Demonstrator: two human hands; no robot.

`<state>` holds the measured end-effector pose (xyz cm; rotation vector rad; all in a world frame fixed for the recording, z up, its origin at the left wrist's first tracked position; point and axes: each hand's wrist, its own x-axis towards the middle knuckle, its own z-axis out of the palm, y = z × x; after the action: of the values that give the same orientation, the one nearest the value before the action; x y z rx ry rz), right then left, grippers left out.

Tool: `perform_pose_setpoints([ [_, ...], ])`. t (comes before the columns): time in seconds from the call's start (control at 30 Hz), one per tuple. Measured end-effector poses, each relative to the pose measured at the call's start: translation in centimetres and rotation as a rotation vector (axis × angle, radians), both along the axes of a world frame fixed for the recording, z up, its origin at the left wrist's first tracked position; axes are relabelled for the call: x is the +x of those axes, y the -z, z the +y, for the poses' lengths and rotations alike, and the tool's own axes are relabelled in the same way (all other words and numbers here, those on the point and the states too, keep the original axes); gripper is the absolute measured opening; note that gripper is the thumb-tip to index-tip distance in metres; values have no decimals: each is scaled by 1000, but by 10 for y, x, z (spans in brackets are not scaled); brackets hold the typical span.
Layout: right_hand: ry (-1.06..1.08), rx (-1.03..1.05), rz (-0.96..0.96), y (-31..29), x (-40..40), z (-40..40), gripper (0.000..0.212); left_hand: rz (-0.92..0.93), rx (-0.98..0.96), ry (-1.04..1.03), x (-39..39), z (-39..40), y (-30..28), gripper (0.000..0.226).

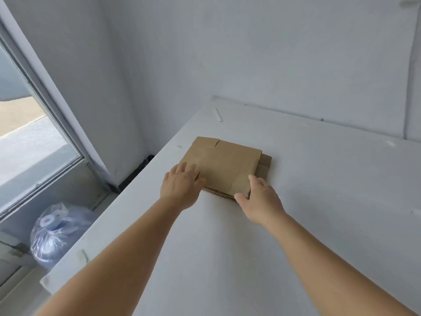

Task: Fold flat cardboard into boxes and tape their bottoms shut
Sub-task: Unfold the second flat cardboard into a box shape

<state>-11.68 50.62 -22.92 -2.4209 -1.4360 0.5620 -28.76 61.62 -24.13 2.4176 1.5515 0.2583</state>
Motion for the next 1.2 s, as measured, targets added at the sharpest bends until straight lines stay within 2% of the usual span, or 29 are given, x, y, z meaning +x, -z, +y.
perform_pose_setpoints([
  [0.2,144,-65,56,18,-11,22,72,76,-143,-4,-3,43,20,72],
  [0.33,200,-41,67,25,-18,27,69,32,-125,40,-6,47,31,68],
  [0.43,234,16,89,27,-20,26,66,-27,-124,22,-9,49,34,71],
  [0.63,289,205,163,26,-20,16,63,-102,-180,-52,-10,44,33,94],
  [0.9,349,425,229,7,-8,-25,58,-294,-158,-42,-6,3,14,83],
  [1.03,386,462,220,-4,8,-64,58,-437,-186,15,14,-33,0,81],
  [1.2,447,462,190,-16,38,-142,58,-455,-164,97,51,-102,-8,81],
])
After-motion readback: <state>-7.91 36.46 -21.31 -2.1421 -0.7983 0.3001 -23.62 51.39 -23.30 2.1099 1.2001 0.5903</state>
